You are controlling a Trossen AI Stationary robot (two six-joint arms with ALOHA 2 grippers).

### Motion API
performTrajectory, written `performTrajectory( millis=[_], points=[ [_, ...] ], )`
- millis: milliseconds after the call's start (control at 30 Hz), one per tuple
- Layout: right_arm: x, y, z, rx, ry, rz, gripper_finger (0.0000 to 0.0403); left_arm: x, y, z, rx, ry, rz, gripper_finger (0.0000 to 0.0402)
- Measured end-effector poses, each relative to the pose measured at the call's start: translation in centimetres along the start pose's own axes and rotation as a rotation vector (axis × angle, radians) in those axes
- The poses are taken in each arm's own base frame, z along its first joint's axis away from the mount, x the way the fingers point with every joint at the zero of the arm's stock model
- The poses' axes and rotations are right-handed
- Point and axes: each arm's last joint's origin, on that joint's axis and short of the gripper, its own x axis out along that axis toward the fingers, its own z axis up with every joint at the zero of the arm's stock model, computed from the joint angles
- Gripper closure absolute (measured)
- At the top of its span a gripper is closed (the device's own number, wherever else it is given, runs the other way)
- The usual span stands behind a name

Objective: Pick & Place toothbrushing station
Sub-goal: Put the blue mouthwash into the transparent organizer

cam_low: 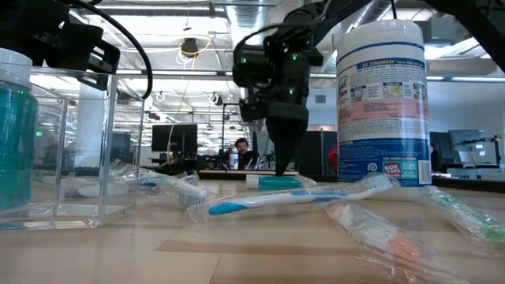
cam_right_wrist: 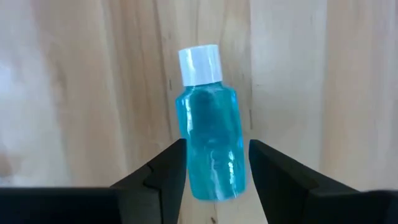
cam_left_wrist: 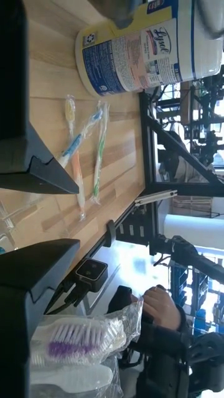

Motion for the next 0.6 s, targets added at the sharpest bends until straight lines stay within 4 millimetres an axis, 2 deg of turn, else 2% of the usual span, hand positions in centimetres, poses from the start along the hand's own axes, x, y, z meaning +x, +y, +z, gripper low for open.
performTrajectory(
  millis=[600],
  points=[
    [2.4,0.0,-1.4,-0.025,0.0,-0.001,0.0238,0.0,0.0,0.0,0.0,0.001,-0.003,0.0279]
  ],
)
